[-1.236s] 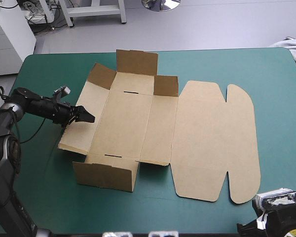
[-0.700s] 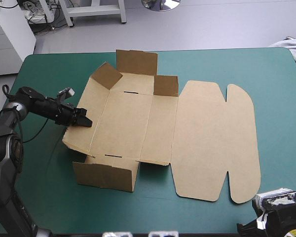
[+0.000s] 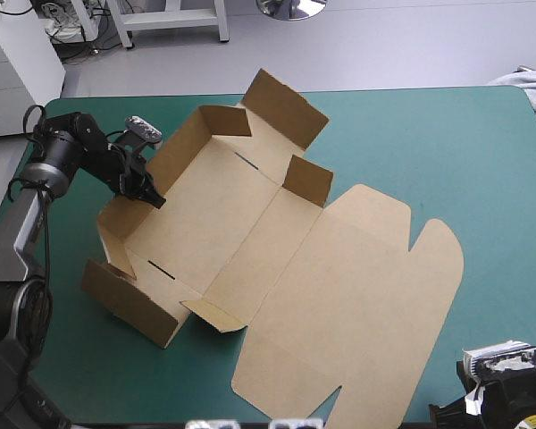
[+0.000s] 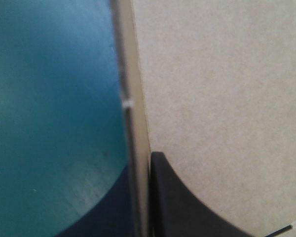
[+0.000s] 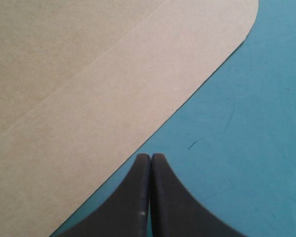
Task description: Fold the box
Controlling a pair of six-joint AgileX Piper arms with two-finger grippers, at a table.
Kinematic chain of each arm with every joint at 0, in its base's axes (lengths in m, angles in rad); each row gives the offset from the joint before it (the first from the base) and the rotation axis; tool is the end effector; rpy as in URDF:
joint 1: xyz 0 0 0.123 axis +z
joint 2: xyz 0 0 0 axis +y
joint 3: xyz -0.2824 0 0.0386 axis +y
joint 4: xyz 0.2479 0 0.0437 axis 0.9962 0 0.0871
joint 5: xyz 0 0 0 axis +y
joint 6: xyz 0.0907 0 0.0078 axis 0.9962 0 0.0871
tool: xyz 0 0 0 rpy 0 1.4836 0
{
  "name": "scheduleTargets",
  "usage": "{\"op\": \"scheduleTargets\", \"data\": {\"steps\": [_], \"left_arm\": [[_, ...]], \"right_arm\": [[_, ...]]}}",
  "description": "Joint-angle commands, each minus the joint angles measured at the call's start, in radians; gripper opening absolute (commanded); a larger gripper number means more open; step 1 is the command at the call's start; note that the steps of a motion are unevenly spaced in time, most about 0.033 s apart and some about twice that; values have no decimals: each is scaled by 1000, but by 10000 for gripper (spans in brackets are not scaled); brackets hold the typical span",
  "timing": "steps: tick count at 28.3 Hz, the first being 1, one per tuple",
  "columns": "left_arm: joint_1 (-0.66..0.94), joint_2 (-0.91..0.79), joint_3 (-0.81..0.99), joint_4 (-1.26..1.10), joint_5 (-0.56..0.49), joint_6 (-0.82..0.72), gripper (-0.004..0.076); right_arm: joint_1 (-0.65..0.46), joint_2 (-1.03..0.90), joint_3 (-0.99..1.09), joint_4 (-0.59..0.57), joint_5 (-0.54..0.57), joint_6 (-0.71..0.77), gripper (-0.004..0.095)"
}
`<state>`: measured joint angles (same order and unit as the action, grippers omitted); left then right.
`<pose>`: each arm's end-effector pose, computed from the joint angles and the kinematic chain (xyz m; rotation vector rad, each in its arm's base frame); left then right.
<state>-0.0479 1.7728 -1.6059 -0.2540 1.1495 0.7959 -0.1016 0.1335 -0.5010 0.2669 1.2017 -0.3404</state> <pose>0.3753 -0.0389 0.3107 1.0379 2.5264 -0.1470 0.0085 0.0217 0.2694 -0.2858 2.2624 0.1073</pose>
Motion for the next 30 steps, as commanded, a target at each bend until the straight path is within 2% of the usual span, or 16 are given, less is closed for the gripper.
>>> {"op": "scheduleTargets", "data": {"steps": [1, 8, 13, 21, 24, 30], "left_arm": [[-83, -111, -36, 47, -125, 62, -10], [-260, -177, -38, 281, -319, 86, -10], [-391, -204, -38, 403, -418, 75, -10], [-616, -225, -38, 511, -427, 62, -10], [-701, -225, -38, 587, -426, -30, -10], [-864, -225, 33, 997, -426, -357, -10]], "right_arm": [[-2, 14, -21, 17, -53, -1, -17], [-2, 14, -21, 17, -51, -1, -17], [-2, 14, -21, 17, -51, -1, -17], [-2, 14, -21, 17, -53, -1, -17], [-2, 14, -21, 17, -55, -1, -17], [-2, 14, -21, 17, -64, 17, -17]]}}
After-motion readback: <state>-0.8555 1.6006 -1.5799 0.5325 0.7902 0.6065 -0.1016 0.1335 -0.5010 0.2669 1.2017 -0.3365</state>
